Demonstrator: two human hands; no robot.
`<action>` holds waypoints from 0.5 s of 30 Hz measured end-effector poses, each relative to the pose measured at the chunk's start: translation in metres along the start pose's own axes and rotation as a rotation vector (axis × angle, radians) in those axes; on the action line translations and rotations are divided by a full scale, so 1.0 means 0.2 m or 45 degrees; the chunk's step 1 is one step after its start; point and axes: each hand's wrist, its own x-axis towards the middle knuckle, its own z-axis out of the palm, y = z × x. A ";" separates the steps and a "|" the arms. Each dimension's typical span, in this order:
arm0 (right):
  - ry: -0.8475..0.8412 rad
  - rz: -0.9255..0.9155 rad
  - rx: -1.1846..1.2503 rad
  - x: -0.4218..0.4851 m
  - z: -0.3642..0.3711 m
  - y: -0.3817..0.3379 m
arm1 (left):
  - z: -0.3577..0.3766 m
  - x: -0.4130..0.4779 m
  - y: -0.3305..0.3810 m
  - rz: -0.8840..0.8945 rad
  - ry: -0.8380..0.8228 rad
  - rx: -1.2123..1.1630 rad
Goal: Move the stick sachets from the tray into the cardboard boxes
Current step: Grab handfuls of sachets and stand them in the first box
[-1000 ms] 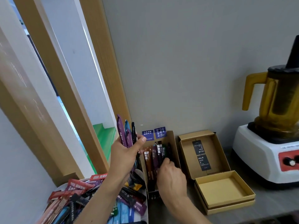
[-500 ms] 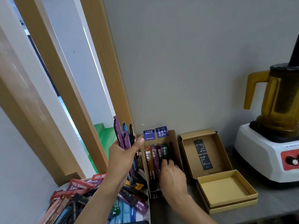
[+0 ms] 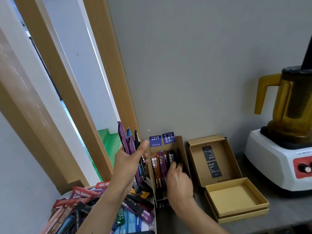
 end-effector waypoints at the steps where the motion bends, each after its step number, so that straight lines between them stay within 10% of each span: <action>1: 0.001 -0.004 -0.005 0.01 0.00 0.00 | 0.00 0.00 0.00 -0.008 -0.010 -0.022; 15: -0.013 -0.008 -0.013 0.03 -0.01 -0.02 | -0.01 0.01 0.00 -0.092 -0.047 -0.132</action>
